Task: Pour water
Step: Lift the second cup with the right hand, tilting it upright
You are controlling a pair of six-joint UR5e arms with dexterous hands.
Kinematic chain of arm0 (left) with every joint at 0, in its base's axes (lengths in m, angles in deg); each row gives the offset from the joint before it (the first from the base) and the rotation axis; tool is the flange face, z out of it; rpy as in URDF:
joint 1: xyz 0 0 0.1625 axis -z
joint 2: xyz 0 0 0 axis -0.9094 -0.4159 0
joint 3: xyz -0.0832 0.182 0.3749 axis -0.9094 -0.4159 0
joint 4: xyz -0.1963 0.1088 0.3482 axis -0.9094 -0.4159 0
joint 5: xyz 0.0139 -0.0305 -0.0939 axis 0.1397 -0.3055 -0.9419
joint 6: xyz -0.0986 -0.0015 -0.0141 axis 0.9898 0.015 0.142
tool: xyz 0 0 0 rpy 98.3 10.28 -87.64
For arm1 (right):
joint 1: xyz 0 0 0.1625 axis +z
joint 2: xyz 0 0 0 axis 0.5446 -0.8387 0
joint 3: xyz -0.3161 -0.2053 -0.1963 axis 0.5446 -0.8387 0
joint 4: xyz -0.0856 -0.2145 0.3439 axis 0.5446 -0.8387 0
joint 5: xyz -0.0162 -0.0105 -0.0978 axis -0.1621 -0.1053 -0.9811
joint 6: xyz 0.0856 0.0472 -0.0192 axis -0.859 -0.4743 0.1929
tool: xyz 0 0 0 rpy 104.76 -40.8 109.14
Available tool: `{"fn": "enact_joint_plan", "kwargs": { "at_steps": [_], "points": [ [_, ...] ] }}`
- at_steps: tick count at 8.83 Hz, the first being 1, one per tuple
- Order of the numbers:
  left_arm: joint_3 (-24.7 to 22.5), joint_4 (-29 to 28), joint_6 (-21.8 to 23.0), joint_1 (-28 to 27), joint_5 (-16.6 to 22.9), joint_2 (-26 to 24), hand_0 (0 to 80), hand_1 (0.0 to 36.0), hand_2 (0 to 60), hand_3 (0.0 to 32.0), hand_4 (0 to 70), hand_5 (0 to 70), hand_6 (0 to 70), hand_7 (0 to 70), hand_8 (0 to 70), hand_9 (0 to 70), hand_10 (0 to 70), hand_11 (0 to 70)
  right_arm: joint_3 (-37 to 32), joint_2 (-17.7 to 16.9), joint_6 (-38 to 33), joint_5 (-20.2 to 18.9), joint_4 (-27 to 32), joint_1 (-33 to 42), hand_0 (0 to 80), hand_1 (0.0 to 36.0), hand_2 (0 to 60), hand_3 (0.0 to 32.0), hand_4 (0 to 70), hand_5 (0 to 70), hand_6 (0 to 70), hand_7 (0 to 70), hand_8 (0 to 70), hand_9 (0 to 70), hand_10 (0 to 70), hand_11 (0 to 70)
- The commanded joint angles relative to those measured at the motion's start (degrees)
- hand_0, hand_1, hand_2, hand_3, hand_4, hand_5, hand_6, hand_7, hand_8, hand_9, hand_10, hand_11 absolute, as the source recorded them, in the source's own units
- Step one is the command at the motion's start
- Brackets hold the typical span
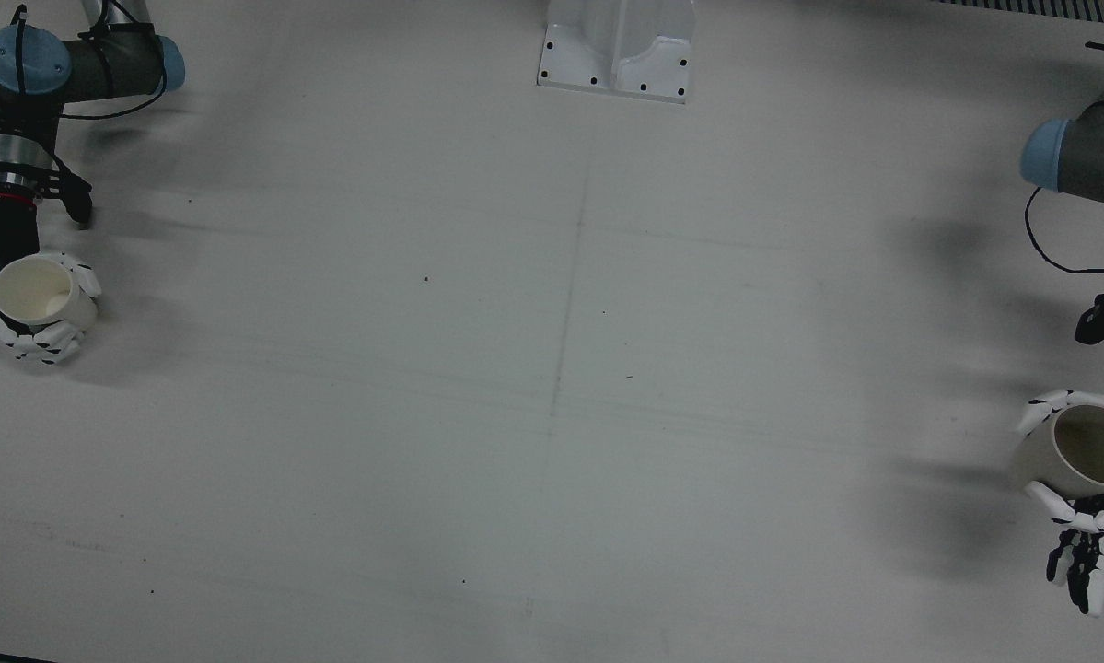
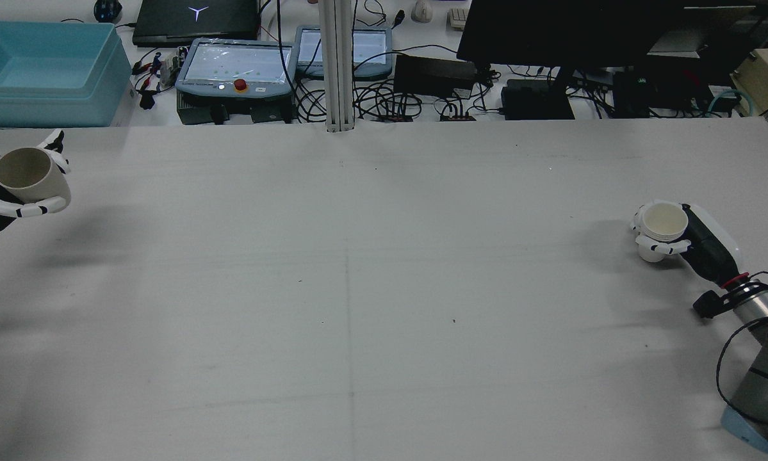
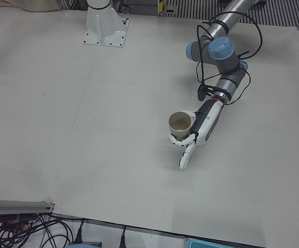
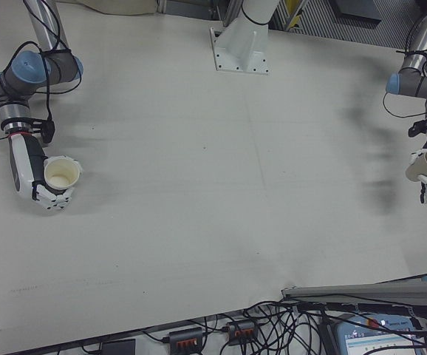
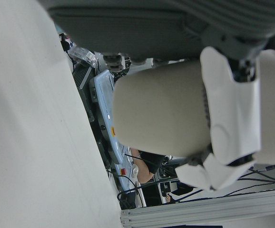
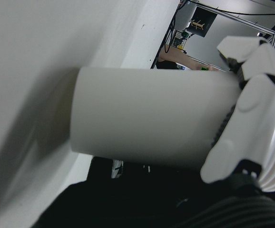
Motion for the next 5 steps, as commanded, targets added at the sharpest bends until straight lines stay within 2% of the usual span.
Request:
{"fn": "enact_joint_plan", "kwargs": {
  "at_steps": [1, 2, 3, 5],
  "points": [
    [-4.2, 3.5, 0.1, -0.1, 0.5, -3.5, 51.2, 34.0, 60.0, 0.0, 33.3, 52.0, 0.3, 3.4, 0.0, 0.0, 2.8, 6.2, 5.3, 0.2, -1.5, -0.3, -2.3, 5.1, 52.5, 16.7, 34.8, 0.0, 29.2, 70.0, 52.9, 50.0, 34.2, 44.2, 34.3, 49.9],
    [-4.2, 7.0, 0.0, -0.2, 2.1, -9.8, 50.7, 33.9, 60.0, 0.0, 33.8, 52.4, 0.6, 3.7, 0.0, 0.0, 2.9, 6.3, 8.9, 0.1, -2.0, -1.0, -6.7, 7.9, 51.8, 16.7, 35.6, 0.0, 27.7, 70.0, 51.1, 46.6, 32.4, 42.0, 32.6, 47.8],
    [-3.4, 9.6, -1.9, -0.9, 4.2, -16.5, 50.3, 33.5, 60.0, 0.0, 33.9, 52.5, 1.0, 4.1, 0.0, 0.0, 3.1, 6.6, 11.1, 0.1, -2.5, -1.1, -9.1, 9.5, 51.1, 16.0, 34.6, 0.0, 27.2, 70.0, 49.4, 44.4, 31.5, 40.9, 31.9, 46.8],
    [-0.5, 12.7, -3.2, -7.7, 5.5, -25.5, 50.5, 33.7, 60.0, 0.0, 34.2, 53.0, 1.8, 5.0, 0.0, 0.0, 3.2, 6.7, 13.8, 1.2, -2.9, -1.4, -11.8, 12.7, 52.5, 16.4, 31.8, 0.0, 29.3, 70.0, 49.2, 44.4, 31.2, 40.6, 30.4, 44.9]
  ]
}}
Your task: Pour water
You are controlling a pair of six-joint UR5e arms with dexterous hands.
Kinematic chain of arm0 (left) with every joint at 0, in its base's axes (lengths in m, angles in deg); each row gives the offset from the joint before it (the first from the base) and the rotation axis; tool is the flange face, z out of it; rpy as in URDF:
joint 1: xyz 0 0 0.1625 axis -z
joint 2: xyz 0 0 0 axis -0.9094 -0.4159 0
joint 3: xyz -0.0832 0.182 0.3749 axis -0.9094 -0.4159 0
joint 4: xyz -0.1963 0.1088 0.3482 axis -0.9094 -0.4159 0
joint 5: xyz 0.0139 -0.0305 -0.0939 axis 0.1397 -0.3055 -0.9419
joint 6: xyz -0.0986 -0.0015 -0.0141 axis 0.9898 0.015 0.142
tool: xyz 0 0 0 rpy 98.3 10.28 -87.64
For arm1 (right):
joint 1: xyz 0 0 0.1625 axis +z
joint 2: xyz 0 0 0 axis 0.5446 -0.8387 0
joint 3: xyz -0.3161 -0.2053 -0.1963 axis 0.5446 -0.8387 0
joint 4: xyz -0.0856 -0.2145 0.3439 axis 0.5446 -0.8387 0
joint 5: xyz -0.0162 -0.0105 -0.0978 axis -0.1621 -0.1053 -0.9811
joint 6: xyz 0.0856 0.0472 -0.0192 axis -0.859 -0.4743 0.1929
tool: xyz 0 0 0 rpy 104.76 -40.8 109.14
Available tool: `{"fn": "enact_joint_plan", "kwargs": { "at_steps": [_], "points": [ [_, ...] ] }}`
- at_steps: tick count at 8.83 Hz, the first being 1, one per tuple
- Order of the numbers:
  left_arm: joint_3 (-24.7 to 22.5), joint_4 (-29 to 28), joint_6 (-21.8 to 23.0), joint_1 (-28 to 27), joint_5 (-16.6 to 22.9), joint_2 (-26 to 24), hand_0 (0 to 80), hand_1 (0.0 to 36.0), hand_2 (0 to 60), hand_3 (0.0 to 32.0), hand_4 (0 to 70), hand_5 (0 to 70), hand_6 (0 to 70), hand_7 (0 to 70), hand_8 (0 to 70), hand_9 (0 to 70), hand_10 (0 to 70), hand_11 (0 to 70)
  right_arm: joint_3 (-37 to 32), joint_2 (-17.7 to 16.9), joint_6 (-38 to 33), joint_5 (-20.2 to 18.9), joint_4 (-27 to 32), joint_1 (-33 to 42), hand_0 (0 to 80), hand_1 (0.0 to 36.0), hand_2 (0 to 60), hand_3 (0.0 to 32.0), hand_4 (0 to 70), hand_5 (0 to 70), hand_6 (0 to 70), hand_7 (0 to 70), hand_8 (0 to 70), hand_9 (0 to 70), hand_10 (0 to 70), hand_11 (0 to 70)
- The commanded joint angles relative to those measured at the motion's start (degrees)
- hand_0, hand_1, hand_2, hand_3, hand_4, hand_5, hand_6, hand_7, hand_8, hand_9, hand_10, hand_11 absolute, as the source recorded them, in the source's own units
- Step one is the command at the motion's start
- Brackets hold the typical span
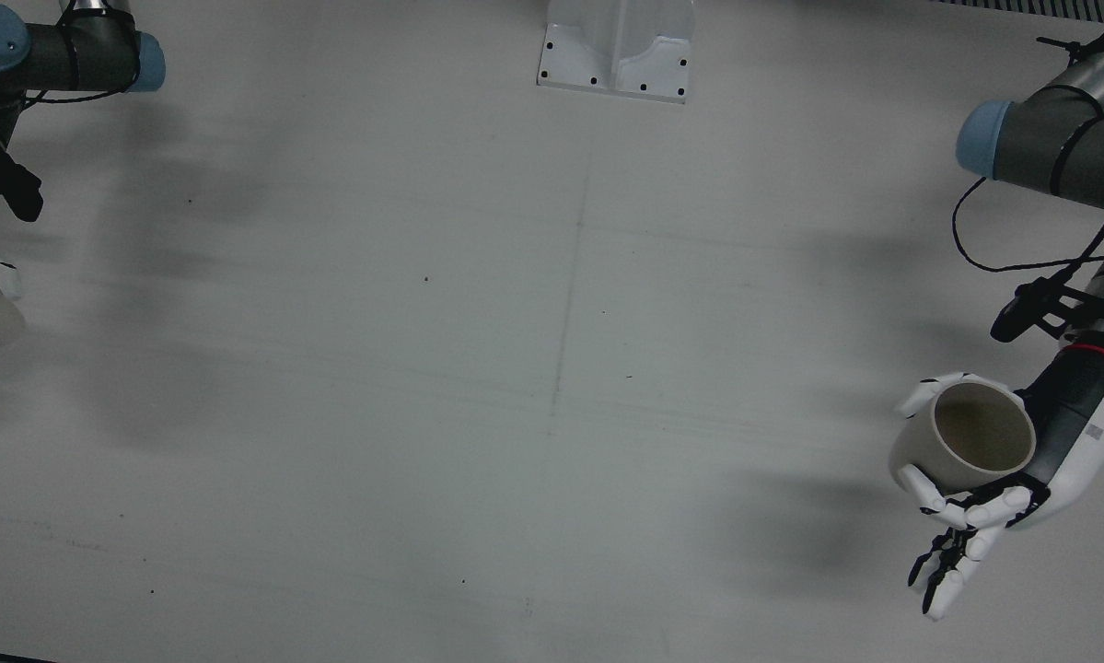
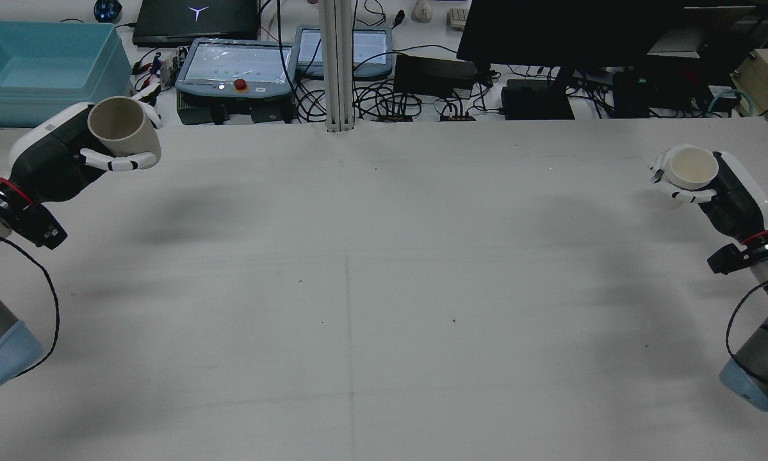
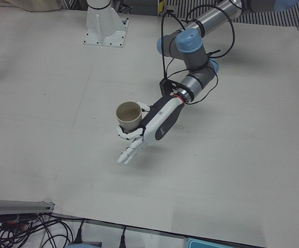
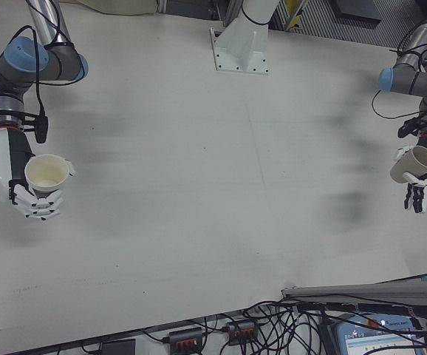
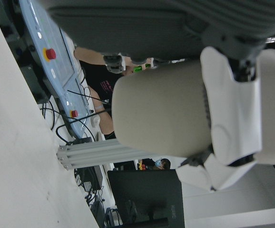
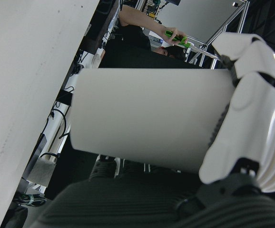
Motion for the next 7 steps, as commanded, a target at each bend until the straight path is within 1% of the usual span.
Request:
{"fn": "enact_joint_plan", "kwargs": {
  "at_steps": [1, 2, 3, 4, 5, 6, 7],
  "points": [
    [3.7, 5.7, -2.2, -9.6, 1.8, -14.6, 50.4, 34.1, 60.0, 0.0, 34.2, 53.3, 1.8, 5.1, 0.0, 0.0, 3.2, 6.7, 4.6, 2.1, -0.6, -3.4, -5.9, 6.3, 51.9, 15.9, 31.6, 0.0, 28.7, 70.0, 48.5, 43.9, 31.0, 40.4, 31.1, 45.8],
    [4.3, 7.0, -4.5, -12.6, 1.9, -18.8, 50.4, 34.7, 60.0, 0.0, 34.6, 53.8, 2.0, 5.3, 0.0, 0.0, 3.3, 6.8, 4.7, 3.4, -0.6, -5.0, -6.6, 8.3, 51.7, 15.4, 30.2, 0.0, 28.2, 70.0, 47.9, 43.5, 30.6, 40.0, 31.2, 45.9],
    [6.7, 7.4, -5.2, -14.7, 1.9, -22.7, 49.6, 36.0, 60.0, 0.0, 34.9, 54.8, 2.4, 5.8, 0.0, 0.0, 3.4, 7.0, 4.8, 3.7, -0.6, -5.0, -6.8, 9.1, 52.1, 15.5, 29.8, 0.0, 28.8, 70.0, 47.9, 43.8, 30.3, 39.7, 31.0, 45.7],
    [8.5, 7.7, -5.5, -17.7, 1.8, -25.4, 49.3, 36.0, 60.0, 0.0, 34.8, 54.8, 2.3, 5.7, 0.0, 0.0, 3.4, 7.0, 4.9, 4.4, -0.6, -5.1, -6.9, 9.5, 52.4, 15.4, 28.2, 0.0, 29.3, 70.0, 48.1, 44.0, 30.3, 39.6, 30.6, 45.2],
    [8.7, 7.7, -8.1, -20.6, 1.8, -27.1, 49.4, 36.0, 60.0, 0.0, 34.9, 55.9, 2.5, 5.9, 0.0, 0.0, 3.5, 7.3, 5.3, 5.6, -0.6, -5.1, -7.9, 9.5, 52.7, 15.8, 28.9, 0.0, 29.9, 70.0, 48.5, 44.6, 30.3, 39.7, 30.2, 44.6],
    [10.5, 7.6, -9.9, -23.1, 1.8, -29.9, 48.8, 36.0, 60.0, 0.0, 35.0, 56.0, 2.7, 6.0, 0.0, 0.0, 3.7, 7.6, 6.6, 7.1, -0.1, -5.2, -10.1, 9.4, 52.5, 15.5, 28.8, 0.0, 29.1, 70.0, 48.1, 44.2, 30.0, 39.3, 30.1, 44.6],
    [13.8, 5.7, -9.9, -25.7, 1.8, -30.9, 48.5, 36.0, 60.0, 0.0, 34.3, 54.7, 2.6, 5.6, 0.0, 0.0, 3.7, 7.6, 9.0, 8.2, 0.9, -5.2, -12.3, 8.0, 52.4, 15.5, 28.7, 0.0, 28.7, 70.0, 48.2, 44.6, 29.8, 39.1, 30.1, 44.6]
  ]
}}
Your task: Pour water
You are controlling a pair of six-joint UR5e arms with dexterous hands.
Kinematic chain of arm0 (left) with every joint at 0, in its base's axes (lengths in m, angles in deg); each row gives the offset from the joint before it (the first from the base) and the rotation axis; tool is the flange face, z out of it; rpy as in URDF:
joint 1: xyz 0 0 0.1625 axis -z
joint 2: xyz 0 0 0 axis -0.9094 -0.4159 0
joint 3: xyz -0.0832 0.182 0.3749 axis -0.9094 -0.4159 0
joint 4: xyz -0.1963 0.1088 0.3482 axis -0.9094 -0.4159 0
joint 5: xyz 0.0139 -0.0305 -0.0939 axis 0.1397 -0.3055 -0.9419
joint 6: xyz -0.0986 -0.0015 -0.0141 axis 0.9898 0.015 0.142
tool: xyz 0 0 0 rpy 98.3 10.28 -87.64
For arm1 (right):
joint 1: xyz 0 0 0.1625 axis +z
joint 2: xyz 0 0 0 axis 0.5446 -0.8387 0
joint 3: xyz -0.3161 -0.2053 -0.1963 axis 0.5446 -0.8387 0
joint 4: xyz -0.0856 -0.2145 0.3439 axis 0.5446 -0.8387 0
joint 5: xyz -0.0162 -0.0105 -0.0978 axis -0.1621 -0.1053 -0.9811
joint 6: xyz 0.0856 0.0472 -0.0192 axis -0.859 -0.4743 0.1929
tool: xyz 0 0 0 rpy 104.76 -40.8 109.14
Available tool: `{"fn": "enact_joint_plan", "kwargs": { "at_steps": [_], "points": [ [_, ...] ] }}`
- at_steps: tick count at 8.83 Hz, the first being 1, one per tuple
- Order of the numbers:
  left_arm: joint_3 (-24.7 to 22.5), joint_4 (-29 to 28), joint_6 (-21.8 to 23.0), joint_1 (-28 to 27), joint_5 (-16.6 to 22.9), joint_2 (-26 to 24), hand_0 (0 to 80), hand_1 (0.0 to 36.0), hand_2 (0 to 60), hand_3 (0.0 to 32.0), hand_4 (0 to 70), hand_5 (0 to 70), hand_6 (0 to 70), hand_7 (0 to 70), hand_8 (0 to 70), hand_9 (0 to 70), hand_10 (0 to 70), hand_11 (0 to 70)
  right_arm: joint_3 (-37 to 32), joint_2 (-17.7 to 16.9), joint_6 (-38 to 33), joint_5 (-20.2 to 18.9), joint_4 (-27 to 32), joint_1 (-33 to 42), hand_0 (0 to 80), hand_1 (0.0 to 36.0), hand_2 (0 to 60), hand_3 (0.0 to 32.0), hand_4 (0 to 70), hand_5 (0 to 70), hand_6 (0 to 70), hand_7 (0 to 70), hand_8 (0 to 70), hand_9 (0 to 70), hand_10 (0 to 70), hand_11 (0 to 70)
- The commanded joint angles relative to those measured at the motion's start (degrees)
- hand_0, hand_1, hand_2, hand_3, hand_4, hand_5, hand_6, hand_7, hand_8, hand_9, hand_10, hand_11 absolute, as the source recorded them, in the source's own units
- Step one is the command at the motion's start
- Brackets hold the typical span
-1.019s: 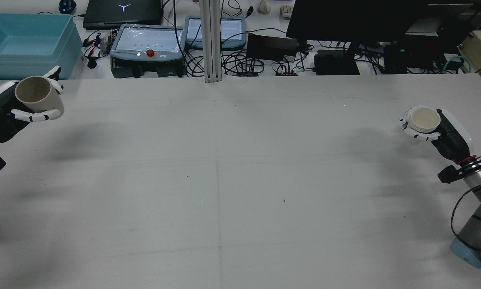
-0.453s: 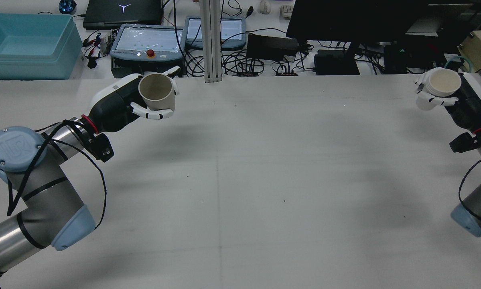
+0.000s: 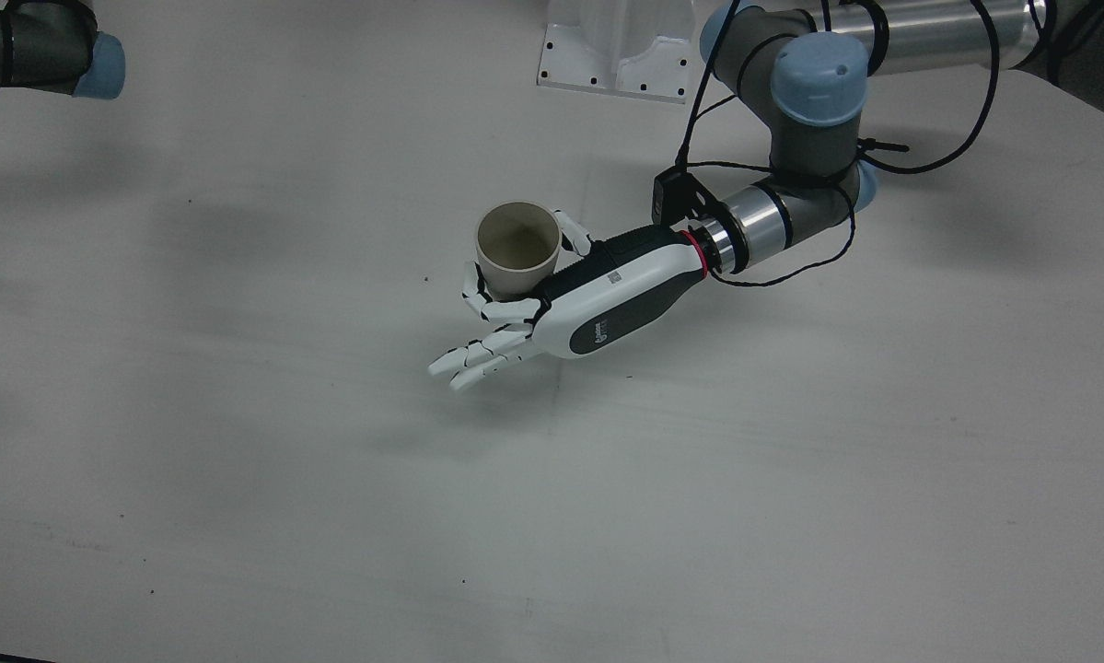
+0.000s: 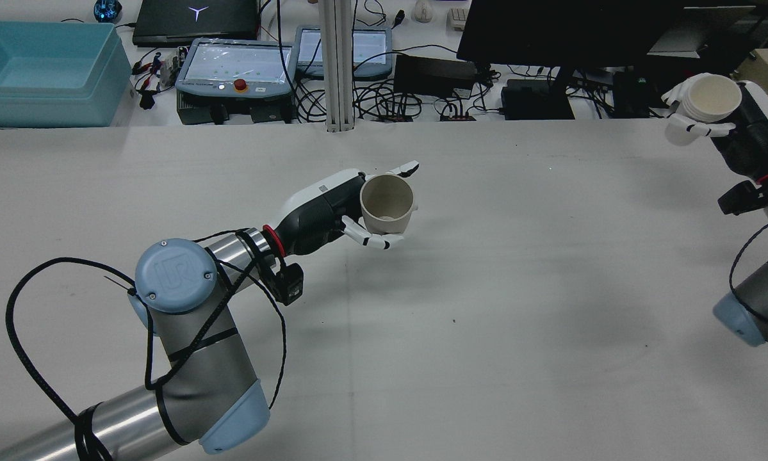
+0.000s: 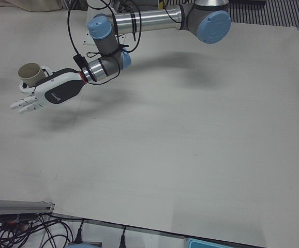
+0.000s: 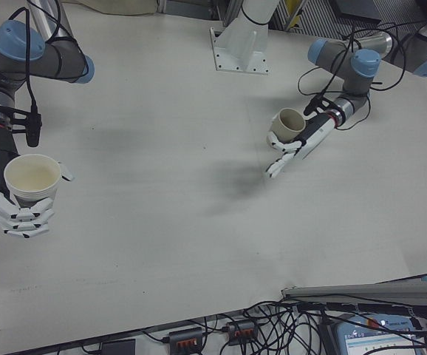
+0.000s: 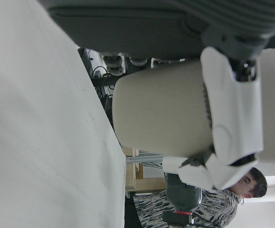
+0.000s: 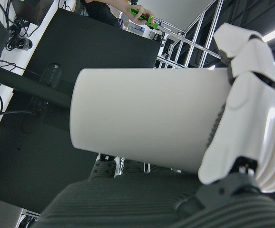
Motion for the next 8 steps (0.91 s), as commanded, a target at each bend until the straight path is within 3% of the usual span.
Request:
{"fn": "enact_joint_plan", "kwargs": {
  "at_steps": [1, 3, 4, 6, 8],
  "points": [
    [8.0, -3.9, -2.1, -6.5, 0.1, -4.3, 48.7, 36.0, 60.0, 0.0, 33.9, 54.9, 2.8, 5.5, 0.0, 0.0, 3.7, 7.5, 8.1, 3.3, 3.9, -0.1, -7.4, -2.5, 52.8, 15.4, 27.2, 0.0, 28.6, 70.0, 48.5, 45.0, 29.7, 39.0, 29.9, 44.3],
    [8.8, -4.0, -2.0, -6.3, 1.2, -4.3, 48.5, 36.0, 60.0, 0.0, 33.2, 55.2, 2.8, 5.1, 0.0, 0.0, 3.6, 7.4, 21.9, 4.5, 13.7, -1.7, -17.4, -7.8, 53.9, 16.2, 26.9, 0.0, 29.2, 70.0, 47.8, 44.1, 29.1, 38.1, 28.9, 43.2],
    [9.7, -4.8, -1.9, -6.0, 1.7, -4.2, 48.5, 36.0, 60.0, 0.0, 32.9, 55.1, 2.7, 5.0, 0.0, 0.0, 3.6, 7.4, 27.5, 6.4, 20.3, -4.1, -23.0, -9.8, 54.6, 17.0, 27.5, 0.0, 29.5, 70.0, 47.7, 44.2, 28.8, 37.7, 28.5, 42.7],
    [11.4, -5.9, -1.8, -5.8, 1.8, -4.3, 48.0, 36.0, 60.0, 0.0, 31.9, 55.7, 2.7, 4.7, 0.0, 0.0, 3.6, 7.4, 36.9, 7.3, 31.5, -5.0, -31.0, -15.4, 55.6, 18.1, 28.9, 0.0, 30.3, 70.0, 47.5, 44.3, 28.4, 37.1, 27.2, 41.0],
    [11.5, -6.3, -1.5, -4.4, 3.4, -4.3, 47.9, 36.0, 60.0, 0.0, 31.6, 55.6, 2.7, 4.6, 0.0, 0.0, 3.5, 7.3, 43.9, 7.2, 44.1, -5.0, -39.2, -19.7, 56.3, 17.1, 20.3, 0.0, 29.6, 70.0, 44.0, 42.5, 26.1, 34.5, 23.0, 35.2]
  ]
}}
